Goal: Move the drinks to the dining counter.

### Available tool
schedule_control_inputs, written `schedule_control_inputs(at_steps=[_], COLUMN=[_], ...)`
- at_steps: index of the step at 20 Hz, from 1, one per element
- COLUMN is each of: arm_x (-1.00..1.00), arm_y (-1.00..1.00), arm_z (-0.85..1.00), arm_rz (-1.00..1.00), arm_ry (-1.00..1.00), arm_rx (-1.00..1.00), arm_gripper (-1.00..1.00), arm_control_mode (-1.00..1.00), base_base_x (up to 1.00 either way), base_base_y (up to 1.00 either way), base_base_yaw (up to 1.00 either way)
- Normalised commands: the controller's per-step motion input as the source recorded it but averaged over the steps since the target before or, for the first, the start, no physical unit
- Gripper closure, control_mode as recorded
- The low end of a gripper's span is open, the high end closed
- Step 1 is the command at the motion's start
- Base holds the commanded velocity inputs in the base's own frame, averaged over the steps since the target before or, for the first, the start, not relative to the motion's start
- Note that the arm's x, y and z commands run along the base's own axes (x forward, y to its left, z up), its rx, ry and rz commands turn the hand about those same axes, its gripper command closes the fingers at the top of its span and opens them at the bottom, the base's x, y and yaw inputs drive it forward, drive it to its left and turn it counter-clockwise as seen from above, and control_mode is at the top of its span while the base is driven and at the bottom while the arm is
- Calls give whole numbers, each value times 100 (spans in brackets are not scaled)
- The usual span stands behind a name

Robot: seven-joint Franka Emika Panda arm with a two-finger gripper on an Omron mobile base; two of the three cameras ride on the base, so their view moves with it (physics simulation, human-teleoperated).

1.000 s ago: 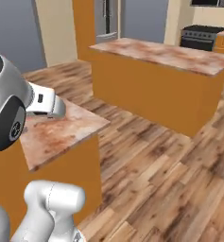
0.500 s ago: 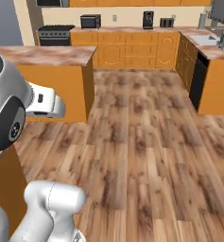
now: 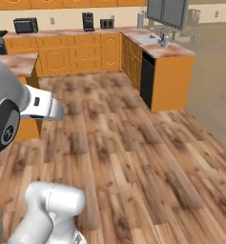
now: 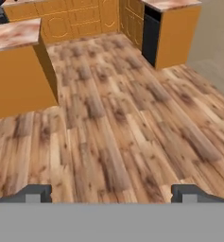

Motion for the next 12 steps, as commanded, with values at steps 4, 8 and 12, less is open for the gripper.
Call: schedule_control_inputs(at_steps=[4,8,12], arm_x=[0,0,0], arm_y=[0,0,0], arm_z=[0,0,0], arm_rz=[0,0,0], arm_ry=[0,0,0], arm_rx=[0,0,0], arm_gripper=[-100,-100,-100], arm_control_mode=[100,100,100], base_base_x=[100,100,100], base_base_y=[28,35,-17], base_base_yaw=[0,0,8])
